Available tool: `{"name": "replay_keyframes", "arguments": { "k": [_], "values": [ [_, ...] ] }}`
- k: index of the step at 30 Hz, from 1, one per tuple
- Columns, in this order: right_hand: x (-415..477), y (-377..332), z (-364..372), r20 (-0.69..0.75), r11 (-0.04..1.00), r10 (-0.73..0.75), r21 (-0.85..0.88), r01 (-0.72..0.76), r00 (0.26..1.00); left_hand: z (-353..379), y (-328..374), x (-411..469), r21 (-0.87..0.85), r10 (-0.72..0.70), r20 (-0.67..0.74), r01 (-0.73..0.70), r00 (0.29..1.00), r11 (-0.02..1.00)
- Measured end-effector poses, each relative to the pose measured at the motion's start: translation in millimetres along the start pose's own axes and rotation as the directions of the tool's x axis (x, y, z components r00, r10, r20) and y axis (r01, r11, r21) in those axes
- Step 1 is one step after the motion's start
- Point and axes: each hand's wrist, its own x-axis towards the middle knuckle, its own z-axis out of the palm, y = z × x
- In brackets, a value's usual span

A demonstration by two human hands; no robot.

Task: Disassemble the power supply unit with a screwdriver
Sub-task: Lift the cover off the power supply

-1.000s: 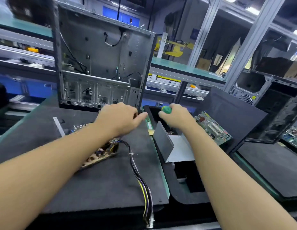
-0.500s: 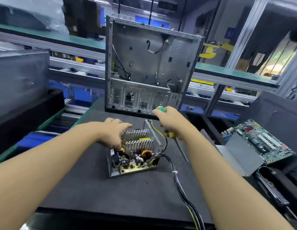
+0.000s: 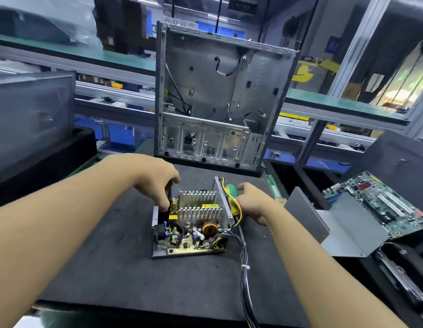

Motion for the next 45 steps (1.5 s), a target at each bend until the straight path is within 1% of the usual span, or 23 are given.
{"name": "replay_keyframes", "arguments": {
  "k": [2, 4, 6, 8, 9, 11, 12, 14, 16, 18, 21, 23, 26, 27, 29, 30, 31, 34, 35, 37, 38, 42, 45],
  "values": [
    [-1, -5, 0, 0.044, 0.995, -0.008, -0.103, 0.013, 0.999, 1, -2, -1, -0.012, 0.005, -0.01, -0.005, 1.0, 1.0],
    [-3, -16, -2, -0.016, 0.956, -0.059, -0.29, 0.052, 0.998, 4, -4, -1, -0.081, 0.021, -0.007, -0.021, 1.0, 0.996],
    [-10, -35, -4, -0.114, 0.936, -0.187, -0.323, 0.141, 0.976, 10, -8, -2, -0.197, 0.042, -0.032, -0.047, 0.999, 0.979],
    [-21, -57, -2, -0.147, 0.898, -0.376, -0.302, 0.32, 0.915, 15, -12, -5, -0.28, 0.058, -0.093, -0.082, 0.994, 0.957],
    [-29, -69, 0, -0.103, 0.857, -0.462, -0.305, 0.414, 0.881, 17, -13, -5, -0.305, 0.064, -0.123, -0.099, 0.99, 0.947],
    [-46, -89, 10, 0.09, 0.748, -0.583, -0.33, 0.577, 0.808, 22, -14, -5, -0.356, 0.065, -0.171, -0.123, 0.983, 0.927],
    [-54, -97, 16, 0.197, 0.686, -0.606, -0.361, 0.632, 0.771, 25, -14, -3, -0.385, 0.061, -0.202, -0.136, 0.977, 0.913],
    [-63, -104, 28, 0.394, 0.561, -0.578, -0.443, 0.699, 0.714, 31, -15, -1, -0.431, 0.054, -0.277, -0.175, 0.959, 0.885],
    [-68, -105, 37, 0.554, 0.462, -0.46, -0.518, 0.72, 0.694, 35, -15, 0, -0.462, 0.075, -0.315, -0.221, 0.946, 0.859],
    [-70, -101, 41, 0.633, 0.406, -0.352, -0.56, 0.722, 0.689, 38, -16, 1, -0.487, 0.094, -0.331, -0.255, 0.939, 0.836],
    [-75, -95, 44, 0.682, 0.318, -0.326, -0.574, 0.755, 0.655, 48, -19, 6, -0.563, 0.074, -0.344, -0.269, 0.936, 0.781],
    [-77, -90, 46, 0.707, 0.223, -0.367, -0.565, 0.795, 0.605, 56, -20, 7, -0.64, 0.071, -0.316, -0.268, 0.946, 0.72],
    [-80, -82, 49, 0.7, 0.164, -0.429, -0.561, 0.812, 0.571, 68, -16, 5, -0.712, 0.059, -0.332, -0.291, 0.942, 0.639],
    [-82, -79, 50, 0.69, 0.145, -0.442, -0.575, 0.805, 0.573, 72, -13, 4, -0.753, 0.045, -0.371, -0.329, 0.927, 0.57],
    [-83, -74, 53, 0.67, 0.105, -0.467, -0.606, 0.788, 0.577, 80, -3, 1, -0.857, -0.048, -0.442, -0.406, 0.896, 0.316],
    [-84, -73, 54, 0.664, 0.086, -0.483, -0.613, 0.786, 0.571, 84, 2, -1, -0.872, -0.104, -0.467, -0.438, 0.878, 0.216],
    [-85, -72, 56, 0.664, 0.067, -0.498, -0.612, 0.788, 0.558, 89, 6, -4, -0.868, -0.149, -0.489, -0.462, 0.859, 0.183],
    [-88, -68, 60, 0.659, 0.026, -0.541, -0.608, 0.794, 0.522, 108, 17, -16, -0.828, -0.191, -0.53, -0.456, 0.826, 0.326],
    [-89, -66, 60, 0.648, 0.018, -0.562, -0.612, 0.79, 0.515, 115, 20, -21, -0.824, -0.202, -0.531, -0.446, 0.823, 0.349],
    [-91, -61, 60, 0.623, 0.009, -0.596, -0.626, 0.779, 0.508, 127, 23, -27, -0.82, -0.228, -0.551, -0.469, 0.803, 0.329],
    [-92, -59, 59, 0.609, 0.01, -0.607, -0.636, 0.772, 0.51, 131, 24, -30, -0.797, -0.215, -0.58, -0.492, 0.786, 0.35],
    [-95, -47, 64, 0.58, -0.045, -0.632, -0.69, 0.723, 0.514, 140, 27, -37, -0.676, -0.093, -0.634, -0.491, 0.768, 0.549],
    [-96, -41, 67, 0.556, -0.066, -0.662, -0.712, 0.699, 0.503, 144, 24, -37, -0.652, -0.09, -0.659, -0.508, 0.747, 0.563]
  ]
}}
